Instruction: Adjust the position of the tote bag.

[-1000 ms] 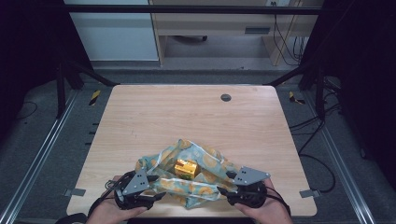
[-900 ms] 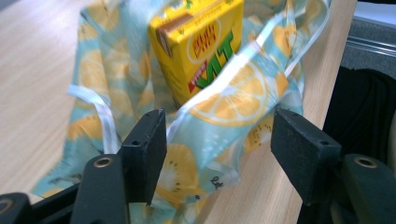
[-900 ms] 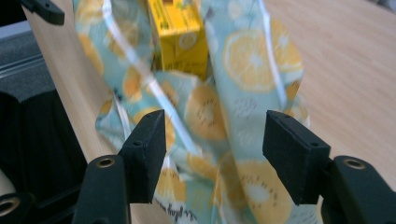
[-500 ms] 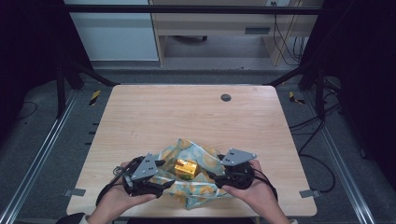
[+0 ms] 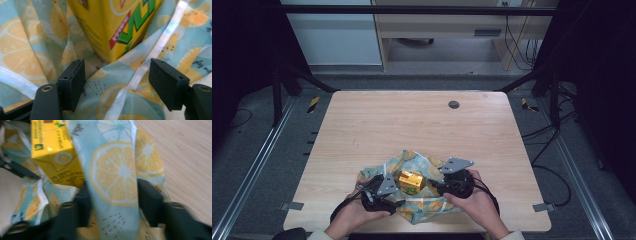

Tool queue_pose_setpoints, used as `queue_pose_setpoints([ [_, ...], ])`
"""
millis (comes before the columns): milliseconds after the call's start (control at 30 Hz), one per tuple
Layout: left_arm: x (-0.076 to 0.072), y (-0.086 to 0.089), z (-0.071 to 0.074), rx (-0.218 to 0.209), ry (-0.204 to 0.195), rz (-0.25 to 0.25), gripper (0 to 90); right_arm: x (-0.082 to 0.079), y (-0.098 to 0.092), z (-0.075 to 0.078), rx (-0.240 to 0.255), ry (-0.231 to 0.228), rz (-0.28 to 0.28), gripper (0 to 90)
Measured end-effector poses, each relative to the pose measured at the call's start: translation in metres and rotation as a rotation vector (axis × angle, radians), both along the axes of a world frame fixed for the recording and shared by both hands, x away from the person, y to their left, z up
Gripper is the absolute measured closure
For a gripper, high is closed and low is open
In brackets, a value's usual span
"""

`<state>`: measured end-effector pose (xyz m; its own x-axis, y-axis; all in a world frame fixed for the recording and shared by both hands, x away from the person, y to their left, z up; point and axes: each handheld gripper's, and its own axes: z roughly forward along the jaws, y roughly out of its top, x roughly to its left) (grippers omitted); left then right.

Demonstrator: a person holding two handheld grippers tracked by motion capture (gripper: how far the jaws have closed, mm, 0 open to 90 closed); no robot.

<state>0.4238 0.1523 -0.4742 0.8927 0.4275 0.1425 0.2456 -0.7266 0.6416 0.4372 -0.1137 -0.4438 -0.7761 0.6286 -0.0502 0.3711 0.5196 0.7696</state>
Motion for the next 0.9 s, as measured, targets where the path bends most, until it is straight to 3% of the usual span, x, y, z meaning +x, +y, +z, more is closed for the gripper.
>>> queue_pose_setpoints([
  [100,0.003,-0.002,-0.004,-0.013,0.024,0.003,29.4,0.0,-0.002,0.003,0.017,-0.004,0.015,74.2],
  [167,0.004,-0.003,-0.006,0.0,0.032,0.0,28.7,0.0,-0.002,0.006,0.028,-0.007,0.023,82.4],
  [267,0.006,-0.003,-0.009,0.011,0.041,-0.006,28.8,0.002,-0.002,0.013,0.062,-0.024,0.03,88.6],
  [433,0.007,-0.003,-0.011,0.009,0.055,-0.003,30.7,0.015,-0.002,0.03,0.124,-0.05,0.016,89.5],
  [633,0.007,-0.001,-0.012,0.017,0.078,-0.003,33.5,0.026,0.005,0.039,0.136,-0.059,0.021,89.4],
  [800,0.006,0.0,-0.012,0.026,0.088,0.004,46.6,0.028,0.008,0.039,0.135,-0.061,0.019,89.5],
  [900,0.004,0.001,-0.011,0.037,0.075,0.007,58.0,0.032,0.007,0.039,0.142,-0.063,0.008,89.6],
])
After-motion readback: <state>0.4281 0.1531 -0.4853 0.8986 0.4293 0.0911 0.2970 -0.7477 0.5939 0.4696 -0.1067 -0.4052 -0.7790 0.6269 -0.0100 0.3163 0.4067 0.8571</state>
